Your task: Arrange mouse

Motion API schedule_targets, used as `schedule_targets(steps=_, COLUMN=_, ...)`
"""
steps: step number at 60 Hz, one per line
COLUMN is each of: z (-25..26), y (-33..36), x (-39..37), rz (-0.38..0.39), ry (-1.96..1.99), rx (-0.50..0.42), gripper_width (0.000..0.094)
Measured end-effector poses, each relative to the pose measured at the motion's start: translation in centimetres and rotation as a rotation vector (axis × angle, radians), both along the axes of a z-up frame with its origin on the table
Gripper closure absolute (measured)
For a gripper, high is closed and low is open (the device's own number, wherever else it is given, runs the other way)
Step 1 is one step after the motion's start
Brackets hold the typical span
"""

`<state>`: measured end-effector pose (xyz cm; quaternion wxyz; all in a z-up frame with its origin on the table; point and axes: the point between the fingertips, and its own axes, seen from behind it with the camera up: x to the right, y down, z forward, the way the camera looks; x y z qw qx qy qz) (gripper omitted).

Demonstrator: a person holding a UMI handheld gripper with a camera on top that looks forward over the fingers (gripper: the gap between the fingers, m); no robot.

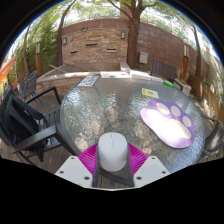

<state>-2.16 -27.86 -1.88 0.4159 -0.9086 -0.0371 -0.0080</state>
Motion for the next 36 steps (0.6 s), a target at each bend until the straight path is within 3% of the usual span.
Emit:
schedule_targets(steps=12, z=3.2, y=0.7, x=-2.0, rz=0.053, ry=0.036, rx=0.028, gripper_width=0.0587)
schedule_targets(steps=22, z=17.0, y=3.5, x=-3.4, rz=0.096, ry=0.149, rx=0.241, gripper_width=0.0586)
schedule_targets(steps=26, z=23.9, y=5.6, x=-1.3, rz=0.081, ry=0.184, rx=0.353, gripper_width=0.0588)
schedule_targets(steps=32, z=30.2, y=8.1, x=4.6, rz=0.013, ry=0.203, rx=0.457, gripper_width=0.0591)
schedule_targets(steps=36, z=28.9, y=10.8, x=9.5, rz=-0.042, ry=0.185, rx=0.452, gripper_width=0.0590)
